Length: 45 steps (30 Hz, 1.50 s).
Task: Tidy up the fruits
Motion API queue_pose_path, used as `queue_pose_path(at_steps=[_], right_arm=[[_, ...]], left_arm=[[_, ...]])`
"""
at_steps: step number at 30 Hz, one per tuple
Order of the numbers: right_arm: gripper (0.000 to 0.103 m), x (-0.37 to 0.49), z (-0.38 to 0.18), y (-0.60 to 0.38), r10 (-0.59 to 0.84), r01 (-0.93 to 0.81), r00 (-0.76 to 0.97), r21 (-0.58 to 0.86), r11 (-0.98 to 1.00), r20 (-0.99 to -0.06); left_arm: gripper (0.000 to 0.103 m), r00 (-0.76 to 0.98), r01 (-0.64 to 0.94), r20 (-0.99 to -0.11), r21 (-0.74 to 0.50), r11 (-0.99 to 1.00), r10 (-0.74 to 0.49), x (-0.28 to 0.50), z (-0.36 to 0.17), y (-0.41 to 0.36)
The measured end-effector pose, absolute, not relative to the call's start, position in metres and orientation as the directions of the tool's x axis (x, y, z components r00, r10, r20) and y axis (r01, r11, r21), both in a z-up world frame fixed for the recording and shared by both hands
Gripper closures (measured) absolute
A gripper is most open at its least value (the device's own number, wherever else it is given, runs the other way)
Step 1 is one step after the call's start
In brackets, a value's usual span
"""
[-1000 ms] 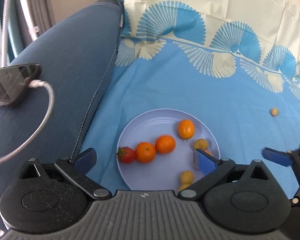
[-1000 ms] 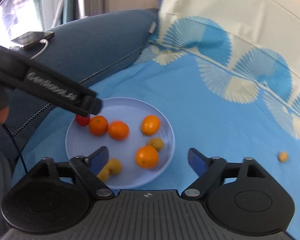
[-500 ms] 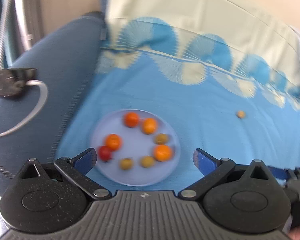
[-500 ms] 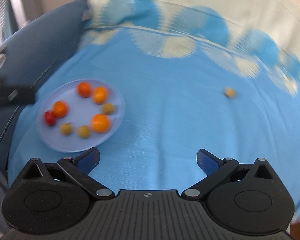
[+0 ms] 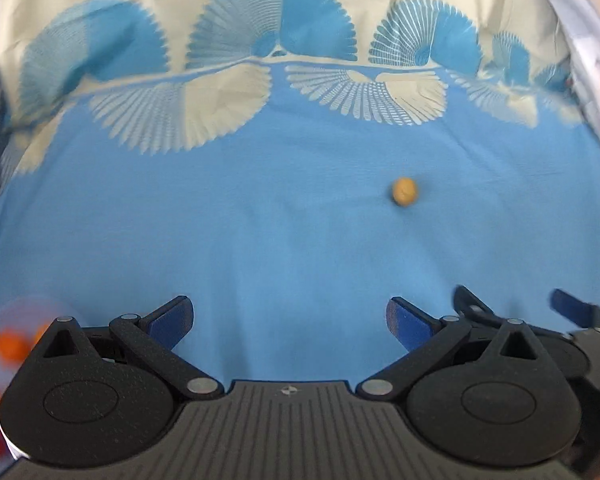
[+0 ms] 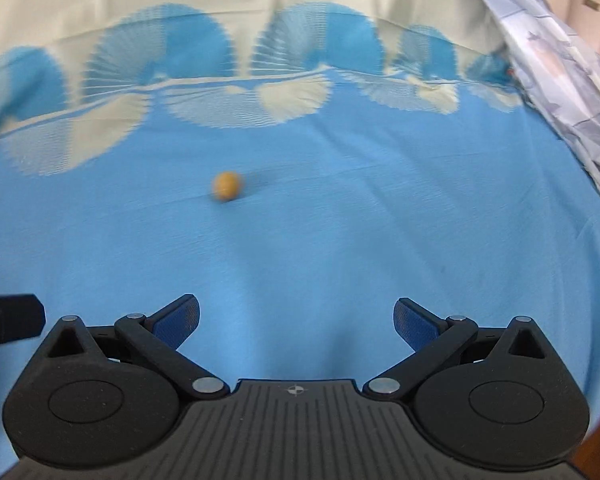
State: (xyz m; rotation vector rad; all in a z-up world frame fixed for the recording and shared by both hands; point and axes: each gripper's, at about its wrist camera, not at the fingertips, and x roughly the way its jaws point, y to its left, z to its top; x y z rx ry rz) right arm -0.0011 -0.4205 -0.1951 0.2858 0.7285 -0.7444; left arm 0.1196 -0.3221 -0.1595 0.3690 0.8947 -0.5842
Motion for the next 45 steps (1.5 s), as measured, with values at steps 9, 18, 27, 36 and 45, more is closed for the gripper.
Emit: queue_pose_path(at_steps=[9, 18, 27, 36, 45], right_arm=[[0.001, 0.071, -0.227, -0.466, -0.554, 0.717, 0.481, -0.058, 0.694, -0.680], [0.000, 0.073, -0.242, -0.476, -0.563, 0.733, 0.564, 0.052, 0.678, -0.604], [0.000, 0.072, -0.242, -0.475, -0.564, 0.733, 0.564, 0.051, 0.678, -0.603], [0.000, 0.073, -0.242, -0.475, -0.565, 0.734, 0.563, 0.051, 0.678, -0.603], [0.000, 0.073, -0.242, -0.475, -0.565, 0.734, 0.563, 0.051, 0.677, -0.604]], left_arm=[[0.000, 0.611, 0.554, -0.734, 0.128, 0.823, -0.297, 0.204, -0.199, -0.389], [0.000, 0.726, 0.446, -0.622, 0.100, 0.889, -0.294, 0.208, -0.240, -0.383], [0.000, 0.722, 0.437, -0.615, 0.048, 0.898, -0.318, 0.204, -0.240, -0.377], [0.000, 0.720, 0.437, -0.615, 0.041, 0.899, -0.321, 0.203, -0.240, -0.378], [0.000, 0.720, 0.437, -0.615, 0.040, 0.899, -0.322, 0.203, -0.241, -0.378]])
